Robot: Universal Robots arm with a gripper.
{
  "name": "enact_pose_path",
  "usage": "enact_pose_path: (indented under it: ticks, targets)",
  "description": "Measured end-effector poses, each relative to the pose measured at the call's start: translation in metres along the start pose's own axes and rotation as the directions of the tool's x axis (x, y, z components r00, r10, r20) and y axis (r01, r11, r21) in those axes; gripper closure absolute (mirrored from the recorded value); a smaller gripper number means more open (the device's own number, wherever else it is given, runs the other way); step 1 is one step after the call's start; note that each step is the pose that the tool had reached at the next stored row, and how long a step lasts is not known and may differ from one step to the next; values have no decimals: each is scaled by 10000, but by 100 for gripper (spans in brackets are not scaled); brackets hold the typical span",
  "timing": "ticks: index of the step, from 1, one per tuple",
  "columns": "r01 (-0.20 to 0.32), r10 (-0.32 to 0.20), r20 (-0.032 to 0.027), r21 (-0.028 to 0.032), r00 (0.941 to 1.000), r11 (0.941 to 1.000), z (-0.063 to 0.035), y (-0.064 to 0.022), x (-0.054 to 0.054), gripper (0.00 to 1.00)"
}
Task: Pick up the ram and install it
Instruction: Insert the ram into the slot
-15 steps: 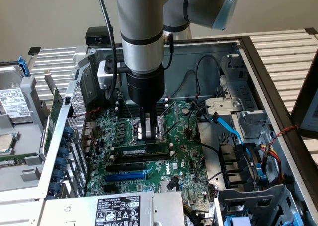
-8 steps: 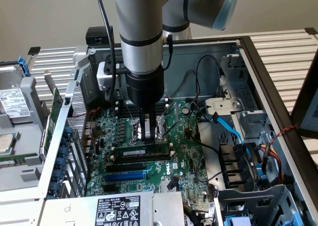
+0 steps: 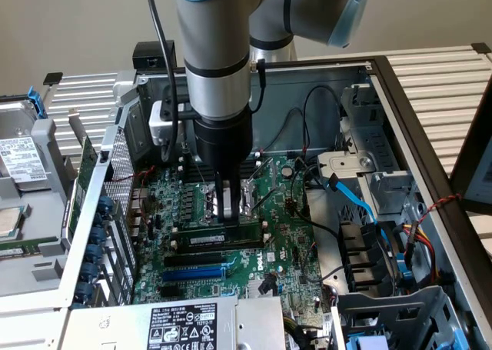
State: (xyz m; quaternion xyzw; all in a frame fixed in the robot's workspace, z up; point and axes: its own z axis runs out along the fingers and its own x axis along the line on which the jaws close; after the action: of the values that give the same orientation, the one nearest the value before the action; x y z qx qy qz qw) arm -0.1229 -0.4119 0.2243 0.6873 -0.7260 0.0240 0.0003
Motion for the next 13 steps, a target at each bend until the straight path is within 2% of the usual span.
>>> enact_pose_path:
  ticks: [2,3,4,8,13]
  targets:
    - [3,-3,-6,-98,10000,10000,-1,1,0,87]
    - [4,-5,-10,-169,10000,9999,-5,3,0,80]
    - [4,-4,-12,-212,10000,9998,-10,3,1,80]
    - [7,-7,-13,-236,10000,9997,-45,1,2,80]
    - [8,-8,-12,-251,10000,9997,-208,-5,8,80]
